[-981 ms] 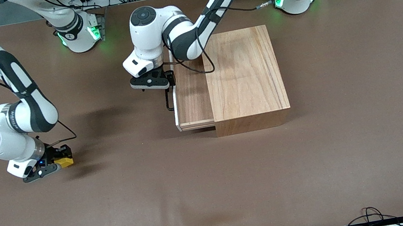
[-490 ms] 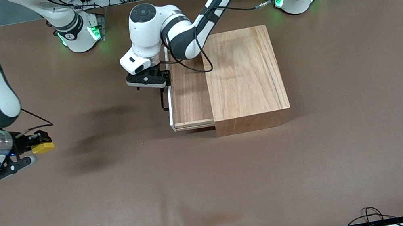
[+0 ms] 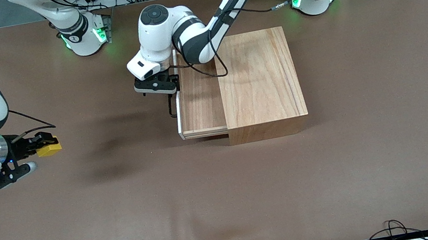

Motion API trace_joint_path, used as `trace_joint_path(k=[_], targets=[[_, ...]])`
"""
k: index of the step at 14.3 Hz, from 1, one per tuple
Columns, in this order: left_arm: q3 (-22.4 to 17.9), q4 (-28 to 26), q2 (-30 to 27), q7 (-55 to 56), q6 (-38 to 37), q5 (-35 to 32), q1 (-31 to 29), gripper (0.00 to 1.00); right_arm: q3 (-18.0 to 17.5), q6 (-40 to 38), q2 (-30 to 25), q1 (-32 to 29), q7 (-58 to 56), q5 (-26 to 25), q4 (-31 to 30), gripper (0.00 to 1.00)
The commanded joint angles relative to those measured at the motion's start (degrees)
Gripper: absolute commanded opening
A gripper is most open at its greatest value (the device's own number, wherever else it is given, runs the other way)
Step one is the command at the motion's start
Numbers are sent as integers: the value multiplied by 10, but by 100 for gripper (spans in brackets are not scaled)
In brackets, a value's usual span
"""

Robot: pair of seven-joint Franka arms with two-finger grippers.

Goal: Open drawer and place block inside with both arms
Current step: 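Grasp the yellow cube with the right gripper while the left gripper pulls the drawer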

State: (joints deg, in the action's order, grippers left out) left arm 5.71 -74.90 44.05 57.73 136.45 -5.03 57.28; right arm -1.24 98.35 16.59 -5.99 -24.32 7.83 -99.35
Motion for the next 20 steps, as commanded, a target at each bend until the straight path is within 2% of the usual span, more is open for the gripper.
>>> trace_joint_path(k=[1, 3, 6, 10, 12, 16, 20], targets=[[11, 20, -3, 5, -15, 31, 13, 100, 1, -11, 1, 0, -3, 23, 7, 2], [12, 20, -9, 4, -34, 31, 12, 100, 1, -9, 1, 1, 10, 44, 8, 3], [12, 20, -25, 3, -63, 31, 11, 100, 2, 3, 0, 12, 31, 46, 9, 5], [7, 19, -64, -1, -112, 31, -5, 100, 3, 74, 6, 13, 45, 46, 10, 5], [10, 16, -95, -3, -135, 31, -22, 100, 4, 93, 19, 12, 66, 42, 41, 4], [7, 13, -147, -43, -217, 30, -61, 100, 4, 95, 118, 4, 70, 41, 170, 2], [9, 12, -193, -78, -289, 32, -118, 100, 3, 93, 126, 12, 116, 46, 181, 2]])
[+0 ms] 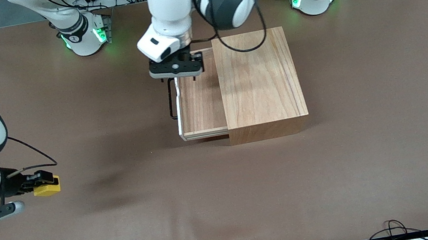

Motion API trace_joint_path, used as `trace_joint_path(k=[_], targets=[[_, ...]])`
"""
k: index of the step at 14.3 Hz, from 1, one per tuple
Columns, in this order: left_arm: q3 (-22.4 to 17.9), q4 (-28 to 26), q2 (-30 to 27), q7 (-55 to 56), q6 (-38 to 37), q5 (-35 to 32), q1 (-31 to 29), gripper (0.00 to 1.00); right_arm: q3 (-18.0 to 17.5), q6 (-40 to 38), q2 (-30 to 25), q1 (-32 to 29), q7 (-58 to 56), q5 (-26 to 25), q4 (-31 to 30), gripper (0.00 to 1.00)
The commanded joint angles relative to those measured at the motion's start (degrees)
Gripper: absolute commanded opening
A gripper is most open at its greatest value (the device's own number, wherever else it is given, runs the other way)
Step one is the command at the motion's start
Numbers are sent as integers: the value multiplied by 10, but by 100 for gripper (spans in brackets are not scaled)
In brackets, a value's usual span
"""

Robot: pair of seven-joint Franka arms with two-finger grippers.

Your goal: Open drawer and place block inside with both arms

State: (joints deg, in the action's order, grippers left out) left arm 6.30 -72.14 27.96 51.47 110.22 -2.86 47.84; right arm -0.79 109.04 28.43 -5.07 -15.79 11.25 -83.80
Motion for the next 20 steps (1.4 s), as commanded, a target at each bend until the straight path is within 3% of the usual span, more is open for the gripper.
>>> trace_joint_path(k=[1, 8, 12, 17, 20], targets=[[4, -15, -40, -19, -45, 10, -37, 100, -3, -15, 4, 7, 44, 11, 25, 2], [5, -15, -89, -186, -116, 51, -166, 100, -4, -125, -47, 76, 74, 12, -7, 2], [4, -14, -109, -254, -163, 50, -236, 100, -4, -128, -113, 173, 195, 11, -64, 2], [0, -14, -124, -367, -214, 48, -318, 100, -4, -112, -120, 283, 218, 11, -66, 4], [20, -15, -133, -428, -235, 50, -382, 100, -4, -85, -116, 337, 340, 9, -66, 4]])
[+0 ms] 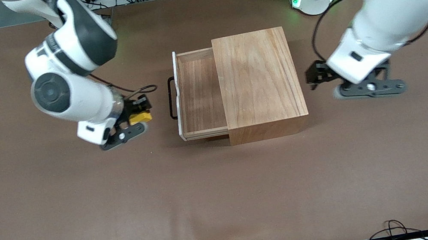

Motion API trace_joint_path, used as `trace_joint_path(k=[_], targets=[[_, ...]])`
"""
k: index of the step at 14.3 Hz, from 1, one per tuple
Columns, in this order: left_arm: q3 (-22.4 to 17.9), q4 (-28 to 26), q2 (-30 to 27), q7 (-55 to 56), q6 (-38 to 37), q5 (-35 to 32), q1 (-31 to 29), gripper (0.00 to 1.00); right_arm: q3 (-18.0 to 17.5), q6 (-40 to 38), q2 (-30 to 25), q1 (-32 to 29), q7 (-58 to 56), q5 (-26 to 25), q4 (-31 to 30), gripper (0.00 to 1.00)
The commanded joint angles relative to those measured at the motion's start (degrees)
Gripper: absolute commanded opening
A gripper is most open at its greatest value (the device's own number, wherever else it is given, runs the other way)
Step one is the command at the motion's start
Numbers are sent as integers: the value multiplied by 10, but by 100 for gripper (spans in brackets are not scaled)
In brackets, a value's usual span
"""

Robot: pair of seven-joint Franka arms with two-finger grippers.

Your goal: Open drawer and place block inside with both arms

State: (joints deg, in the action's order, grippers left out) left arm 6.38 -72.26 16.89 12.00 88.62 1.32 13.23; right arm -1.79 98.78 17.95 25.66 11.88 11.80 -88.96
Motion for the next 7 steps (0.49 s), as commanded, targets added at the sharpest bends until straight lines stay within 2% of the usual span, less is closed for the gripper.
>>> trace_joint_path(k=[1, 4, 7], targets=[[21, -14, -26, -40, -30, 6, -52, 100, 6, 31, -8, 39, 92, 4, -14, 4], [52, -29, -67, -70, -55, 4, -110, 100, 6, 77, 7, 77, 171, 6, -13, 4], [53, -69, -117, -120, -70, 5, -144, 100, 8, 139, 47, 141, 259, -11, -20, 4]])
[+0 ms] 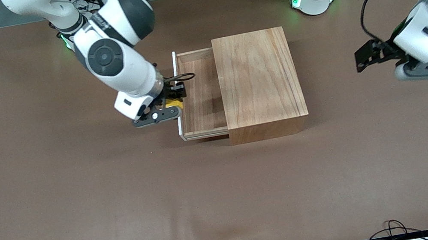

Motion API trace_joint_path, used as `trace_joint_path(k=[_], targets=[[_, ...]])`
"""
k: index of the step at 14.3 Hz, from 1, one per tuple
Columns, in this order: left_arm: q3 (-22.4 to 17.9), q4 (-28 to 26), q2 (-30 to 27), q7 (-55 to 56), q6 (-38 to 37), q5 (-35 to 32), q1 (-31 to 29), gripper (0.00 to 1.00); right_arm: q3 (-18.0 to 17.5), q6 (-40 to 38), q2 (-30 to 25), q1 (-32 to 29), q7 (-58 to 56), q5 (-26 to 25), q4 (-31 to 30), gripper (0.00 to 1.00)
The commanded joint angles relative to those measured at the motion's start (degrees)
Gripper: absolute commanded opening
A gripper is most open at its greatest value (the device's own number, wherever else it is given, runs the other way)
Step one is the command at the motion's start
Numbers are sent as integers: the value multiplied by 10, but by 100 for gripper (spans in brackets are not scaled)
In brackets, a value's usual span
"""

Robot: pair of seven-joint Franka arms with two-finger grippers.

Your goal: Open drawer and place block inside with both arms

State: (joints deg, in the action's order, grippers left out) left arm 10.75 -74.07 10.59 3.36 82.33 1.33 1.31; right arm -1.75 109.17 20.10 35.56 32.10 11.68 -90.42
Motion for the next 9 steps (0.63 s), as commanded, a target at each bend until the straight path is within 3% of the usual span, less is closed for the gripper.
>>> trace_joint_path(k=[1, 4, 7, 8, 9], targets=[[9, -54, -65, -42, -19, 5, -29, 100, 8, 67, 28, 56, 73, -24, -25, 4], [-7, -54, -87, -33, -62, 1, -14, 100, 7, 168, 26, 75, 78, -28, -98, 5], [-22, -80, -132, -30, -75, 0, -9, 100, 7, 184, 31, 87, 110, -28, -107, 12], [-27, -87, -144, -30, -76, 0, -8, 100, 7, 183, 35, 89, 112, -28, -107, 26], [-28, -102, -161, -29, -77, 0, -7, 100, 7, 182, 36, 89, 113, -28, -107, 64]])
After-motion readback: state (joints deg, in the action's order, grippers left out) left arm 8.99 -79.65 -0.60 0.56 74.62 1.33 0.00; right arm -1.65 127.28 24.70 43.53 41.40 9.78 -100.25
